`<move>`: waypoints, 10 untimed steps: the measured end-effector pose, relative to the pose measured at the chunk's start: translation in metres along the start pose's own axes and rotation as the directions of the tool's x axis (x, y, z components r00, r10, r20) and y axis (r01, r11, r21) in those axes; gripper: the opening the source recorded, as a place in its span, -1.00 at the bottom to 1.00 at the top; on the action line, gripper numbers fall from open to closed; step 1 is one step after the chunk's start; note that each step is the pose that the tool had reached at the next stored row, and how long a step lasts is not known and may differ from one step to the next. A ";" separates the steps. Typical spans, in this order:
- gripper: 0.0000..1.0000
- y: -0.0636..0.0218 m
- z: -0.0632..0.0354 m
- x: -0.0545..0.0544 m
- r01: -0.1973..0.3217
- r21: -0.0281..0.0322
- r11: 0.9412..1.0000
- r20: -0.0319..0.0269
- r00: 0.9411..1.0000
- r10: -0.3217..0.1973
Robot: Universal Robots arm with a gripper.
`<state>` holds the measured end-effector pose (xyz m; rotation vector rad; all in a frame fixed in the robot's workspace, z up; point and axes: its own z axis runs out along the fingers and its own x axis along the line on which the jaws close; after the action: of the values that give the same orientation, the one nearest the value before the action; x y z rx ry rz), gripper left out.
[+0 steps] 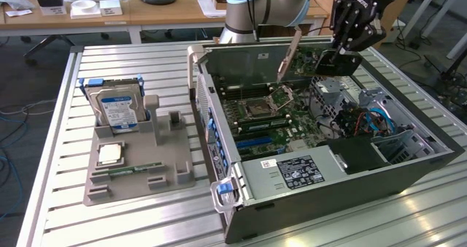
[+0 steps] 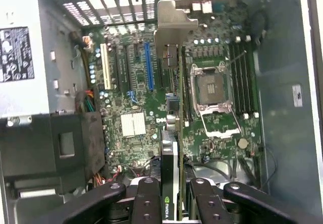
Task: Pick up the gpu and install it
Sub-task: 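Insert the gpu into the slot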
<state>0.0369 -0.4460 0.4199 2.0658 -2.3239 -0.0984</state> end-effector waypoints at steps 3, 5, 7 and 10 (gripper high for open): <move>-0.47 0.0000 0.0000 0.000 0.005 0.000 1.000 0.000 1.000 -0.005; -0.47 0.0000 0.0000 0.000 0.006 0.000 1.000 0.000 1.000 -0.006; -0.47 0.0000 0.0000 0.000 0.006 0.000 1.000 0.000 1.000 -0.006; -0.47 0.0000 0.0000 0.000 0.006 0.000 1.000 0.000 1.000 -0.006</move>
<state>0.0369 -0.4460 0.4199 2.0723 -2.3177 -0.0985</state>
